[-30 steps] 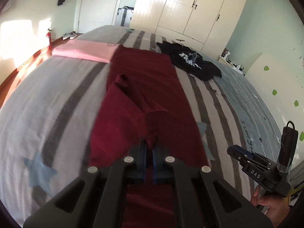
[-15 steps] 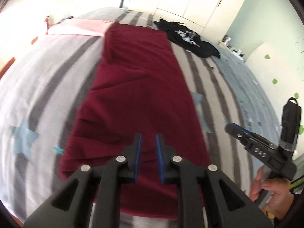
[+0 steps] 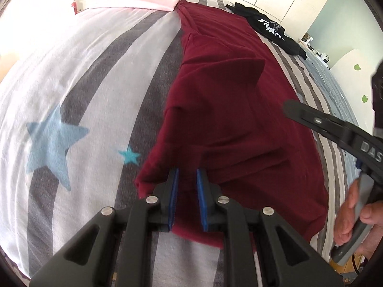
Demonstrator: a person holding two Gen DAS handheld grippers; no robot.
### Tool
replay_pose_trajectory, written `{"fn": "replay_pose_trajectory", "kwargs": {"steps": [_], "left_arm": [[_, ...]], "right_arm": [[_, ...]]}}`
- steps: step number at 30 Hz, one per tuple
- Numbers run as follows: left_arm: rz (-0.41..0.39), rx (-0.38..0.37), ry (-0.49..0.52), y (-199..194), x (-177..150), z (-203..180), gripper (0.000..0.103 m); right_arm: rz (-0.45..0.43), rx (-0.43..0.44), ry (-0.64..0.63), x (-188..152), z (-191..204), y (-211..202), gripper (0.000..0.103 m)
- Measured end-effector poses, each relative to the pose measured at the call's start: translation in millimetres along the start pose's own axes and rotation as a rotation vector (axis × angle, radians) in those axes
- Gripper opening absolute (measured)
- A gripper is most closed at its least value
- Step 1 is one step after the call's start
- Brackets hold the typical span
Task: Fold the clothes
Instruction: 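Smooth the folded red sweatshirt edge with the left gripper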
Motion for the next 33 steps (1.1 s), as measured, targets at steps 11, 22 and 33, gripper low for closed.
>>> {"fn": "replay_pose_trajectory", "kwargs": {"steps": [11, 22, 33], "left_arm": [[-0.07, -0.029, -0.024, -25, 34, 8, 0.044], [-0.017, -0.04, -0.008, -13, -4, 18, 0.003], [-0.023, -0.024, -0.105, -18, -7, 37, 0.004]], "right_arm": [[0.09, -0.044, -0.028, -37, 10, 27, 0.022], [0.083, -0.058, -0.021, -41, 8, 25, 0.022], [0.09, -0.066, -0.021, -37, 11, 20, 0.022]]}}
Point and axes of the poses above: each gripper's, at about its wrist camera, not at the fingertips, and y roughly the way its jaws point, z to its left, x to its top, the point moved 2 cm from there along y, roughly the way its jaws point, and after that the axes turned 11 degrees about -y, right-handed, at the moved point
